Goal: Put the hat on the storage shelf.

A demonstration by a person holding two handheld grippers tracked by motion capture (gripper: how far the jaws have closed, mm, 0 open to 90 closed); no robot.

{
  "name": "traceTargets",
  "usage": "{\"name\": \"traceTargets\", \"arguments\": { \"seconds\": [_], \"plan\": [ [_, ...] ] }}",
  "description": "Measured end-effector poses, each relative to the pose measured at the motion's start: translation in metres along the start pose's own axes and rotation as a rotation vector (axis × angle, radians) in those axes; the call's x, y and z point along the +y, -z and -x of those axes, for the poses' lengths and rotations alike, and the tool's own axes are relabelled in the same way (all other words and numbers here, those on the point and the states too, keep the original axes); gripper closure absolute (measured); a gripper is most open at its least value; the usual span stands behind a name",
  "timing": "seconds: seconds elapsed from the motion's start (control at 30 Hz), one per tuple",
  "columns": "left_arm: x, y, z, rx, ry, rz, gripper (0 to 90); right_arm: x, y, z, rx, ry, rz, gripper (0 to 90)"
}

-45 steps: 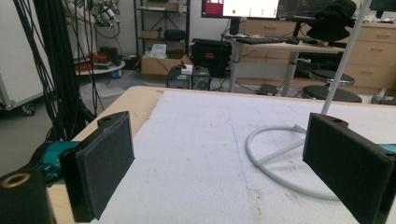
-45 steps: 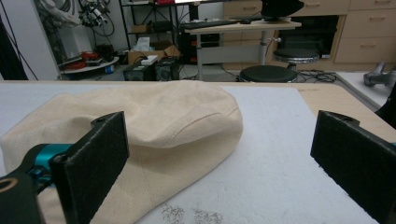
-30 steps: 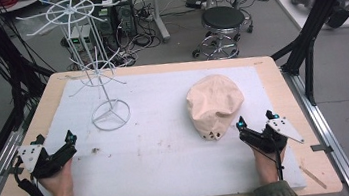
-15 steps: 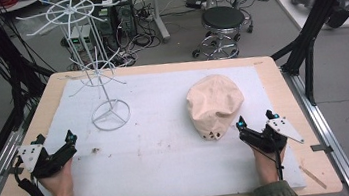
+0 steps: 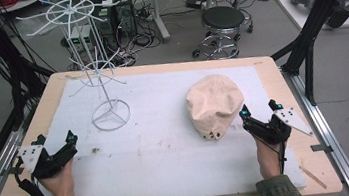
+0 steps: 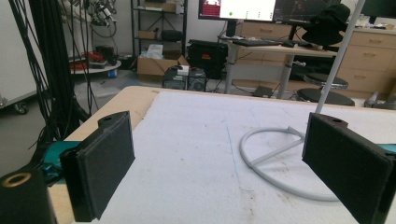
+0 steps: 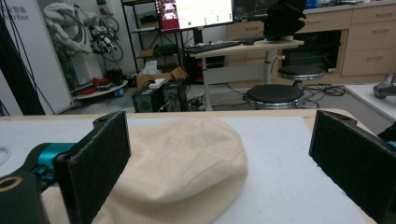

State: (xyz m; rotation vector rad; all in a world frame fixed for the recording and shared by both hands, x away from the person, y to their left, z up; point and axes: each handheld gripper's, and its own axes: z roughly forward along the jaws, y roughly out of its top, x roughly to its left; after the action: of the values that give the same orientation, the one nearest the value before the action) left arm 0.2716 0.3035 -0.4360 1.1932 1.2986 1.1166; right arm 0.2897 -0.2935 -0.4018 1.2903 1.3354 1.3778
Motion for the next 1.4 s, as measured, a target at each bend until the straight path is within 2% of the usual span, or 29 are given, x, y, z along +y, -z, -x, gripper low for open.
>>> {"name": "traceTargets", "arguments": {
  "seconds": [0.17, 0.3, 0.6, 0.73, 0.9, 1.1, 1.23, 1.33, 1.4],
  "plan": [
    [0.000, 0.000, 0.001, -0.005, -0.001, 0.001, 9.3, 0.010, -0.011, -0.002, -0.001, -0.001, -0.014, 4.5],
    [-0.001, -0.001, 0.002, -0.008, 0.002, 0.001, 9.5, 0.027, -0.020, -0.008, 0.007, 0.035, -0.025, 4.4],
    [0.000, -0.001, 0.001, -0.010, 0.011, 0.008, 9.5, 0.050, -0.037, -0.023, 0.011, 0.076, -0.013, 4.5],
    [0.000, 0.000, 0.001, -0.008, 0.012, 0.007, 9.6, 0.057, -0.045, -0.028, 0.018, 0.075, -0.009, 4.5],
    [0.000, -0.001, 0.001, -0.010, 0.017, 0.011, 9.6, 0.061, -0.055, -0.033, 0.012, 0.090, -0.019, 4.5],
    [-0.001, -0.002, 0.002, -0.013, 0.018, 0.013, 9.6, 0.063, -0.071, -0.035, -0.004, 0.070, -0.038, 4.5],
    [-0.001, -0.002, 0.002, -0.013, 0.019, 0.011, 9.6, 0.061, -0.087, -0.031, -0.025, 0.065, -0.075, 4.6],
    [-0.001, -0.002, 0.001, -0.015, 0.020, 0.012, 9.6, 0.060, -0.093, -0.029, -0.024, 0.059, -0.086, 4.7],
    [-0.001, -0.003, 0.001, -0.015, 0.022, 0.011, 9.6, 0.061, -0.103, -0.027, -0.017, 0.057, -0.119, 4.7]
  ]
}}
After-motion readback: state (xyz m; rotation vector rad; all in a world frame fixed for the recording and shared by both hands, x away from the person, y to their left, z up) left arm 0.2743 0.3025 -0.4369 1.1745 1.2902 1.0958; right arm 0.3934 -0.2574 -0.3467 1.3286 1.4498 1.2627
